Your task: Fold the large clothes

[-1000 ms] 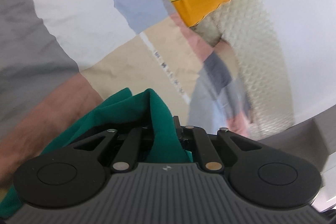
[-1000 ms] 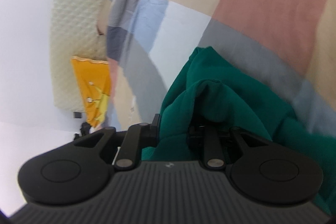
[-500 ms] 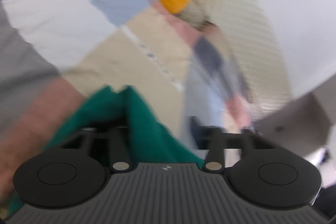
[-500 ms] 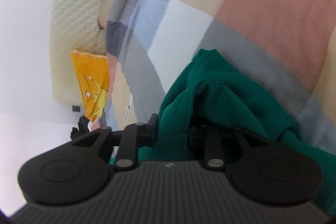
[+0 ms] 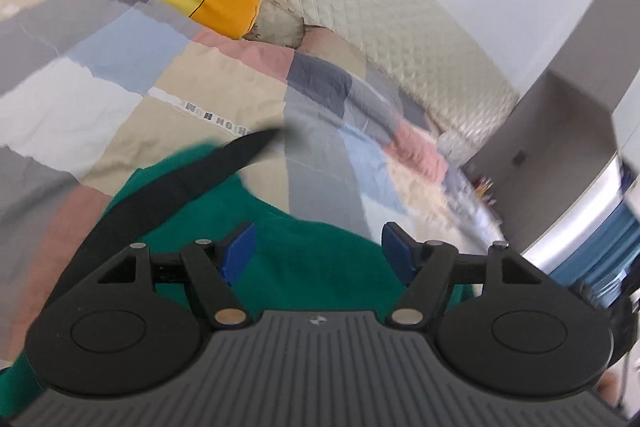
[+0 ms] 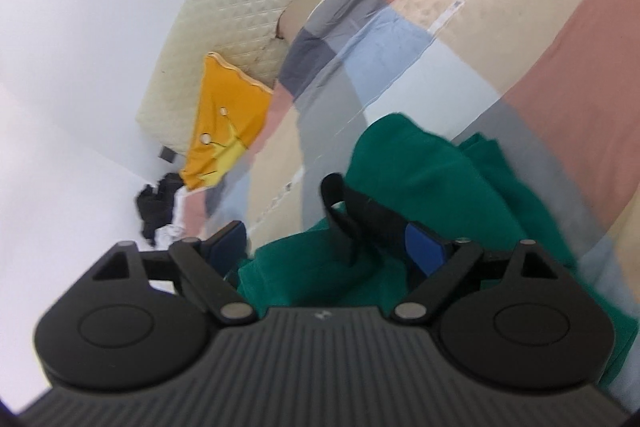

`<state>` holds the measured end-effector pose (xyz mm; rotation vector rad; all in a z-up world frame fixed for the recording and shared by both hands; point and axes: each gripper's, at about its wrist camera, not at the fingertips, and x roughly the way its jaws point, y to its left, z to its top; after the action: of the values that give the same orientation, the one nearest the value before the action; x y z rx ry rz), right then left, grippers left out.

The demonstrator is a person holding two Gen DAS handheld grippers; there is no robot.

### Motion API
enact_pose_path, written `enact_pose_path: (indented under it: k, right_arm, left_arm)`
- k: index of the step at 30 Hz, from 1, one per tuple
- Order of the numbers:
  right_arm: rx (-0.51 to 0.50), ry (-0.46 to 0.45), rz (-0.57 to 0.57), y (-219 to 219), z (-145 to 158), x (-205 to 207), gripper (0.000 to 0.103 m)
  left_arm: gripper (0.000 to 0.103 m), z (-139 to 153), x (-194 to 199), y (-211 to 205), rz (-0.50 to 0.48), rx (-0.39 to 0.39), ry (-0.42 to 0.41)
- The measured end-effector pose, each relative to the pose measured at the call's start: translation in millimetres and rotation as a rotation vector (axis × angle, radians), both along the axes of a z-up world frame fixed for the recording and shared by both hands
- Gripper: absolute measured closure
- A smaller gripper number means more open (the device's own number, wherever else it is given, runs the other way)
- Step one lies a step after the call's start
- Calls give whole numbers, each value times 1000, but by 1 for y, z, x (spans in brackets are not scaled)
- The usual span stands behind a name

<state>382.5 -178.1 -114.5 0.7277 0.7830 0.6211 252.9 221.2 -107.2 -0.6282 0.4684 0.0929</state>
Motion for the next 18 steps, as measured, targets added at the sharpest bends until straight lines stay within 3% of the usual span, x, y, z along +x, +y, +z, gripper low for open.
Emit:
enact_pose_path:
  k: [5, 7, 11, 18]
  right_arm:
    - [-256, -109, -46, 20, 10, 14, 14]
    - [-302, -130, -44, 27, 7, 22, 14]
    - [-356, -177, 31, 45, 3, 27, 16]
    - [-694, -211, 162, 88, -34, 35, 17]
  left_arm:
    - [29, -11, 22, -6, -18, 58, 44]
    - [29, -17, 32, -5, -26, 57, 68]
    - [29, -27, 44, -7, -44, 59, 97]
    - [29, -39, 49, -7, -10, 63, 158]
